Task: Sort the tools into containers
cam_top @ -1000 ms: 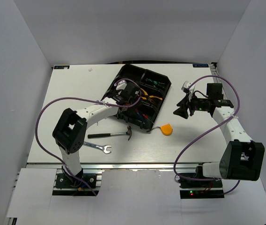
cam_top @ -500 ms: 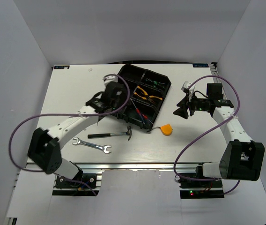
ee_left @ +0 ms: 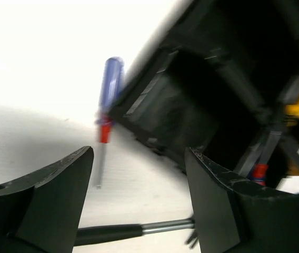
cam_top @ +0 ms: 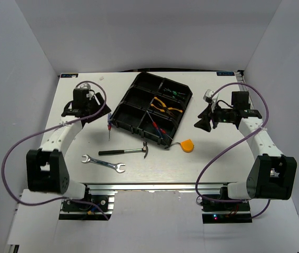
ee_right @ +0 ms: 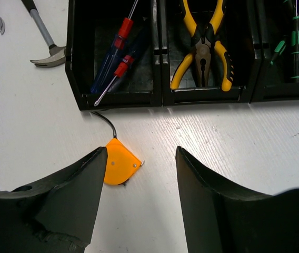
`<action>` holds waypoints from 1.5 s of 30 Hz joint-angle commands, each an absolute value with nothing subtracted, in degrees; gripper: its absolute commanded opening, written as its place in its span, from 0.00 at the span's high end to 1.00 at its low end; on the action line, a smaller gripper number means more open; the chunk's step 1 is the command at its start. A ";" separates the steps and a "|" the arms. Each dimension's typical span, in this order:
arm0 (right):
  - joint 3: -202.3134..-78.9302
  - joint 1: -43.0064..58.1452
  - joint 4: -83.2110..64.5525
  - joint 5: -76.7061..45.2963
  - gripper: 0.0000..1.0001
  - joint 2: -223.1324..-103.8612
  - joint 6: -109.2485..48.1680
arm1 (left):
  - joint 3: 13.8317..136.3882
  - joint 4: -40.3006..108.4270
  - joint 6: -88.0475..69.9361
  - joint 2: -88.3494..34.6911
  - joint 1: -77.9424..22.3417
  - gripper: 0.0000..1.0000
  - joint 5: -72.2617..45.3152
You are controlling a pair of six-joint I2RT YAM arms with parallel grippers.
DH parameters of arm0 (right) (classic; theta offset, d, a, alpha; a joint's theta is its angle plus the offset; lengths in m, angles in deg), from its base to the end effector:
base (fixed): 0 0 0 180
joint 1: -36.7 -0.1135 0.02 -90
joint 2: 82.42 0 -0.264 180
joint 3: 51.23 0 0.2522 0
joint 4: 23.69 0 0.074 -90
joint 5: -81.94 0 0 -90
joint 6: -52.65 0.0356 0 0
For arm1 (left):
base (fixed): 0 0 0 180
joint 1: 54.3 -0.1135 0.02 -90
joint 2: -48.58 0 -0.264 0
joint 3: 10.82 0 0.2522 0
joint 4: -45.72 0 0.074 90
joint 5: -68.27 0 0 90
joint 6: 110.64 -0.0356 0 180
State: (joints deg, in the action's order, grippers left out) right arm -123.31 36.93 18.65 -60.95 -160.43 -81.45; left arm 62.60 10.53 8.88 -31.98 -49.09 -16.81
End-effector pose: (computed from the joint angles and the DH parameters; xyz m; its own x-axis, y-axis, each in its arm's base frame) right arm 0.2797 0.0273 0.2744 -0.1682 -0.4192 -0.8922 -0.8988 0.4369 -0.0358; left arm 0.3063 -0.0310 0.2689 -0.6593 -0.4328 -0.6149 -0.1968 0.8885 -0.4145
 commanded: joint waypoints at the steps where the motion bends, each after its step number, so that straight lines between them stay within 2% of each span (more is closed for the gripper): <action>1: -125.90 35.21 18.46 -62.21 0.38 -160.11 -81.30 | 65.51 8.58 4.59 -37.44 -51.22 0.19 -10.75; 13: -124.31 35.29 19.25 -60.97 0.38 -159.06 -81.83 | 76.41 6.91 -0.95 -54.60 -51.40 0.24 -15.58; 16: -124.75 35.29 19.43 -60.80 0.38 -159.41 -81.83 | 79.22 6.39 -1.47 -58.03 -51.40 0.27 -16.81; 21: -124.58 35.29 19.43 -60.54 0.38 -159.67 -81.83 | 81.95 5.59 -2.62 -61.90 -51.40 0.39 -16.20; 28: -124.66 35.29 19.08 -60.45 0.38 -160.11 -81.48 | 83.01 4.63 -4.28 -65.24 -49.30 0.39 -15.84; 32: -124.93 35.29 18.90 -60.45 0.38 -160.37 -81.21 | 84.50 2.08 -4.46 -67.87 -47.45 0.39 -20.84; 36: -124.84 35.29 18.82 -60.10 0.38 -160.20 -81.21 | 83.10 -0.29 -3.32 -68.41 -46.74 0.40 -30.59; 40: -124.31 35.29 18.55 -60.10 0.38 -159.76 -81.30 | 79.15 -0.47 -3.23 -66.65 -46.74 0.48 -34.30; 45: -124.40 35.29 18.29 -60.36 0.38 -160.02 -80.95 | 77.38 -0.30 -3.06 -65.42 -48.14 0.70 -35.01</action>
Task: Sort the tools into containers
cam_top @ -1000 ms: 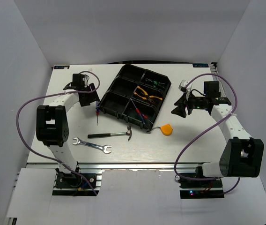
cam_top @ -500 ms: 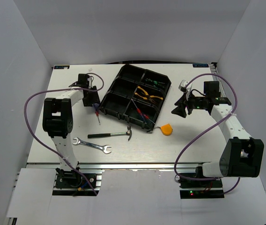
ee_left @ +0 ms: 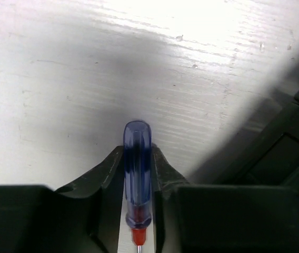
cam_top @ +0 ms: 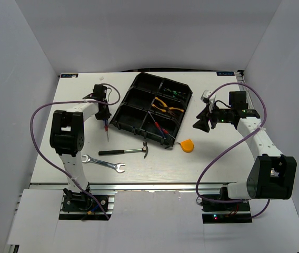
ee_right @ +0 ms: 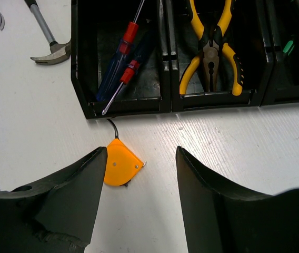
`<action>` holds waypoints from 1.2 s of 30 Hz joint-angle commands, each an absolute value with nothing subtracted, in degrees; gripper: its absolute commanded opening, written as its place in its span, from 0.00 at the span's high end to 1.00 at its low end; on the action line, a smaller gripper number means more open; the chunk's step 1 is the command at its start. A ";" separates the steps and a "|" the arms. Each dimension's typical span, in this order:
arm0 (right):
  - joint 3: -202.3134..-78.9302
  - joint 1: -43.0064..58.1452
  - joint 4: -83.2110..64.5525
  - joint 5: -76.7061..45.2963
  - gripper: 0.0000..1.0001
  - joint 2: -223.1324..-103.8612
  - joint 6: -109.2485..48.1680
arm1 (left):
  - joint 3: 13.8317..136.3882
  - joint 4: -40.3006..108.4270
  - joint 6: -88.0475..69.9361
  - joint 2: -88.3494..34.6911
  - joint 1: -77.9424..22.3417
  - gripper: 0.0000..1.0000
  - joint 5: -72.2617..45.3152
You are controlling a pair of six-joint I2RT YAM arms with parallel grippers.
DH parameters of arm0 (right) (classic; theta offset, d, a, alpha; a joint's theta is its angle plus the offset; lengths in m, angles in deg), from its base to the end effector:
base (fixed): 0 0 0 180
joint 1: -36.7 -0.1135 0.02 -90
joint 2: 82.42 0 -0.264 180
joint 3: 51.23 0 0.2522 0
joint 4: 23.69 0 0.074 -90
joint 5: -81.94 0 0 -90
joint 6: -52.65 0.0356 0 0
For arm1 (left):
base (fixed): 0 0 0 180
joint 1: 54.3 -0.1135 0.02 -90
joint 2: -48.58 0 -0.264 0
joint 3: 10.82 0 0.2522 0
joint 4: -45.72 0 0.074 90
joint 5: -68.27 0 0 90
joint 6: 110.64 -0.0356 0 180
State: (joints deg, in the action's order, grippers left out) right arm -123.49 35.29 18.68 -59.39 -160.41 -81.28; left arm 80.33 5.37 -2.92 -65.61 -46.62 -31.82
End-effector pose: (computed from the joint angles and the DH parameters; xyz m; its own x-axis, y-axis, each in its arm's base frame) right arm 0.2795 0.0347 0.2749 -0.1636 -0.4377 -0.8841 -0.9027 0.4279 -0.0448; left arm 0.4063 -0.0485 0.1581 -0.8604 -0.1863 -0.4743 -0.2184 0.9758 0.0129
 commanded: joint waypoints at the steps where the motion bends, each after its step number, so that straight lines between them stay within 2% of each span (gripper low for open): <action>1: -124.49 35.29 18.29 -60.45 0.38 -160.02 -80.95 | 77.56 -0.30 -3.14 -65.24 -48.41 0.73 -35.01; 2: -124.58 35.38 18.38 -60.45 0.38 -159.94 -80.95 | 77.91 -0.30 -2.97 -65.07 -48.76 0.76 -35.09; 6: -124.67 35.29 18.55 -60.36 0.38 -159.67 -81.04 | 80.80 -0.65 -2.35 -62.70 -50.25 1.00 -34.13; 14: -125.19 35.29 19.08 -60.27 0.38 -159.23 -81.30 | 83.01 -1.44 5.35 -51.21 -50.52 1.00 -25.35; 18: -125.10 35.29 19.34 -60.27 0.38 -159.50 -81.30 | 78.19 4.25 11.61 -43.90 -49.30 1.00 -11.67; 24: -125.81 35.38 19.52 -60.62 0.38 -160.20 -81.21 | 70.80 14.61 26.97 -39.06 -41.67 1.00 -0.91; 27: -125.72 35.29 19.17 -60.71 0.38 -160.02 -80.77 | 69.56 17.45 36.89 -39.22 -35.44 1.00 -2.92; 31: -125.19 35.29 18.90 -60.71 0.38 -159.50 -80.51 | 71.93 17.02 41.59 -42.82 -27.33 1.00 -11.43; 36: -124.05 35.29 18.82 -60.53 0.38 -158.44 -80.42 | 78.60 7.64 46.42 -48.44 -19.51 1.00 -26.73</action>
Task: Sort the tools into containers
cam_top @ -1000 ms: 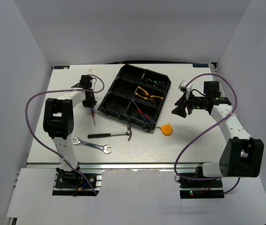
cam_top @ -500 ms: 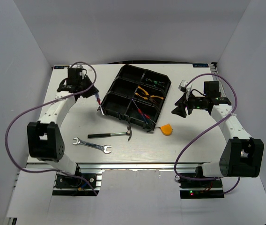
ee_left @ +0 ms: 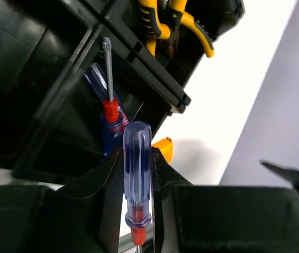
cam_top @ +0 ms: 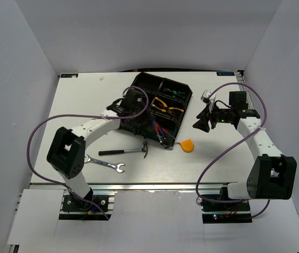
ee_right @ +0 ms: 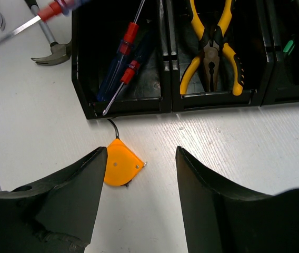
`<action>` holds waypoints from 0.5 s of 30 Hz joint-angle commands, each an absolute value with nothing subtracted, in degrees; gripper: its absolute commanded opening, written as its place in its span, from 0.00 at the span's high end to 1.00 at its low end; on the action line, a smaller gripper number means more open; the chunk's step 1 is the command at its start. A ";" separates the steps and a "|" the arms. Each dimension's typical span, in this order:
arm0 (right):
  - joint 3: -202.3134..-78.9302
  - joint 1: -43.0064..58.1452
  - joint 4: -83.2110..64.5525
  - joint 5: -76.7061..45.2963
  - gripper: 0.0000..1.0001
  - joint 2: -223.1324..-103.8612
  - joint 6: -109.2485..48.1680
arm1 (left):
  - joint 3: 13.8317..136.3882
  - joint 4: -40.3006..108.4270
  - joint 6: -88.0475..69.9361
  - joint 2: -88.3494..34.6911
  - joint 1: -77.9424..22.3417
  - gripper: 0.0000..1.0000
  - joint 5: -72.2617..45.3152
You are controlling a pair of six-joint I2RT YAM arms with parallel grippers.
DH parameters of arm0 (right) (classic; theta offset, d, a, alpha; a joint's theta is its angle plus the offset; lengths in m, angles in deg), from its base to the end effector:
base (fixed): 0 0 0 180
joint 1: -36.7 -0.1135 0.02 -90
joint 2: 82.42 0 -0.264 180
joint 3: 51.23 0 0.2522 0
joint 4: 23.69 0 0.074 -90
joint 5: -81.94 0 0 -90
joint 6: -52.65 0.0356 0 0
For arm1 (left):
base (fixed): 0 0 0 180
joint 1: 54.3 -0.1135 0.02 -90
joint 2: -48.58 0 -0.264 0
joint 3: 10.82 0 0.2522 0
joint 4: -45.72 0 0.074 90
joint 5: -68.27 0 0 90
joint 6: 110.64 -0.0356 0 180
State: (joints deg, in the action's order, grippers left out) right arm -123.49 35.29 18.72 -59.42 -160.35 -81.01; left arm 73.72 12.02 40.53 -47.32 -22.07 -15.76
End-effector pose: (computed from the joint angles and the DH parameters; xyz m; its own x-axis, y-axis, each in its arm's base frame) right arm 0.2793 0.0347 0.2751 -0.1674 -0.4353 -0.8846 -0.9021 0.4297 -0.0408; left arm 0.3124 -0.2014 0.2490 -0.8079 -0.5207 -0.2761 -0.2388 0.7175 -0.6543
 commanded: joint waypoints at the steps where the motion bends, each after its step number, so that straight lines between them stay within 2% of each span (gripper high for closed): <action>1: -123.70 35.29 18.73 -60.45 0.38 -158.35 -80.33 | 80.44 6.83 46.77 -49.32 -18.80 1.00 -27.96; 10: -123.35 35.29 18.38 -60.53 0.38 -157.91 -79.54 | 86.16 -0.64 55.47 -56.89 -16.24 1.00 -35.79; 15: -122.82 35.29 17.94 -60.71 0.38 -157.83 -79.19 | 86.97 -3.63 58.55 -57.68 -16.07 0.94 -39.49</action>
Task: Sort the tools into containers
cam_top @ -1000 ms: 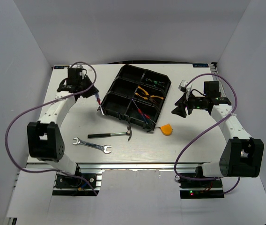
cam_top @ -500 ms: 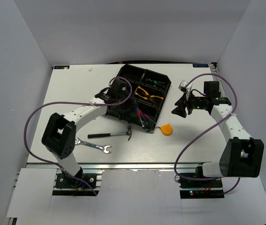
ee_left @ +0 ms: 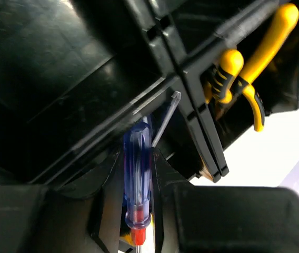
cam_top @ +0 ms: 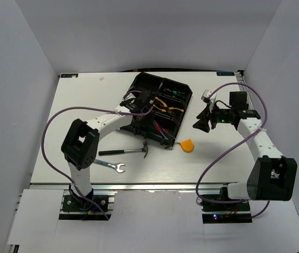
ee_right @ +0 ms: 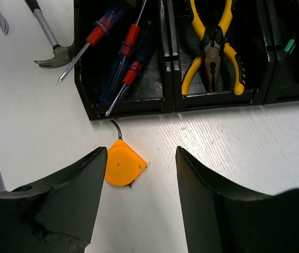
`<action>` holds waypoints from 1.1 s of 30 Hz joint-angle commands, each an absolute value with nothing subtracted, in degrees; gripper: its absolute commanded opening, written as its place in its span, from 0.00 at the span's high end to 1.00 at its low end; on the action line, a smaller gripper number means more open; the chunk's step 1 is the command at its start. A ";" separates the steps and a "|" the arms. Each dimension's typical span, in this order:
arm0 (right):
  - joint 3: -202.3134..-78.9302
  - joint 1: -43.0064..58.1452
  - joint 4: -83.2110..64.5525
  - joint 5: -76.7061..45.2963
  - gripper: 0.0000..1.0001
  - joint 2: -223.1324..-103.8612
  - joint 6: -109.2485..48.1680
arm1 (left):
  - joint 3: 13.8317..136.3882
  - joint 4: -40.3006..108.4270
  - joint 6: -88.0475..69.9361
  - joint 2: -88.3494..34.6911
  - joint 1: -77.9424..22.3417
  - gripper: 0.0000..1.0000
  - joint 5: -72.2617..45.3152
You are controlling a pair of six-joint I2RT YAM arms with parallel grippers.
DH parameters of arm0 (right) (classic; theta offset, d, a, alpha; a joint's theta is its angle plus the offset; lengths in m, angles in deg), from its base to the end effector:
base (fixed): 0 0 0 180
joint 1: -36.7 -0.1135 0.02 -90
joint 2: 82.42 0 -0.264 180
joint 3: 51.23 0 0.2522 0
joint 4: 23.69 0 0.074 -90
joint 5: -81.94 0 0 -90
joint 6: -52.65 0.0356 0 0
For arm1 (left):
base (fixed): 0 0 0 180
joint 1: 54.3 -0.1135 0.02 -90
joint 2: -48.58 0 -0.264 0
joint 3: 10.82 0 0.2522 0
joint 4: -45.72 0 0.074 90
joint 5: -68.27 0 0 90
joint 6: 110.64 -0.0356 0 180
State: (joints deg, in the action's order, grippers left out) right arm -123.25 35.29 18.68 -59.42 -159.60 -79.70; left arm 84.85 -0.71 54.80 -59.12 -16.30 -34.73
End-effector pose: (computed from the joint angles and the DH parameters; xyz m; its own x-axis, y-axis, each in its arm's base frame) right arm 0.2768 0.0346 0.2773 -0.1795 -0.4252 -0.8871 -0.8978 0.4395 -0.0291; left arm 0.3231 -0.2423 0.2198 -0.6597 -0.6814 -0.3171 -0.5225 0.7191 -0.4581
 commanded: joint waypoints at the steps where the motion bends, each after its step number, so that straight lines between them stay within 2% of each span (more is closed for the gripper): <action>1: -122.82 35.38 17.94 -60.80 0.38 -157.74 -79.28 | 86.62 -3.55 58.90 -57.77 -16.15 0.93 -39.40; 5: -122.56 35.29 17.76 -60.80 0.39 -157.74 -79.10 | 87.66 -3.64 58.99 -59.88 -16.07 0.85 -37.82; 6: -122.56 35.29 17.76 -60.80 0.38 -157.74 -79.02 | 87.93 -3.72 59.25 -60.32 -16.07 0.78 -37.56; 8: -122.64 35.38 17.76 -60.62 0.38 -157.65 -79.10 | 88.98 -3.81 59.26 -61.02 -16.15 0.69 -37.12; 9: -122.73 35.29 17.85 -60.62 0.38 -157.74 -79.28 | 89.33 -3.90 59.00 -61.11 -16.07 0.60 -37.12; 13: -122.56 35.38 18.20 -60.62 0.38 -157.65 -79.45 | 90.04 -3.90 58.64 -60.06 -16.07 0.43 -36.24; 17: -122.73 35.20 20.21 -62.55 0.37 -158.18 -82.52 | 91.01 -3.81 58.29 -57.95 -16.07 0.41 -34.14; 19: -123.70 35.03 26.35 -66.06 0.34 -159.32 -92.33 | 91.36 -3.55 57.59 -56.98 -15.98 0.41 -33.34; 21: -124.31 34.68 37.98 -68.78 0.18 -161.24 -105.14 | 91.36 -3.11 57.06 -55.49 -16.07 0.41 -32.02; 22: -124.49 34.15 41.72 -68.88 0.11 -161.95 -118.00 | 91.27 -2.93 55.67 -54.44 -15.98 0.41 -31.50; 24: -124.84 32.66 50.93 -66.88 0.11 -164.23 -133.50 | 90.83 -2.32 53.82 -52.95 -16.07 0.41 -31.32; 27: -124.93 30.11 52.30 -61.09 0.11 -166.69 -137.36 | 89.08 0.65 48.81 -48.57 -16.07 0.41 -31.66; 31: -122.74 25.02 45.73 -53.87 0.11 -168.02 -140.09 | 77.78 11.64 30.75 -39.42 -16.07 0.41 -30.09; 32: -122.30 24.31 44.75 -51.42 0.10 -169.15 -141.06 | 75.30 12.96 27.13 -37.23 -16.15 0.35 -30.00; 33: -122.38 23.43 44.13 -50.70 0.10 -170.03 -141.94 | 72.84 15.24 23.78 -32.59 -16.24 0.34 -29.82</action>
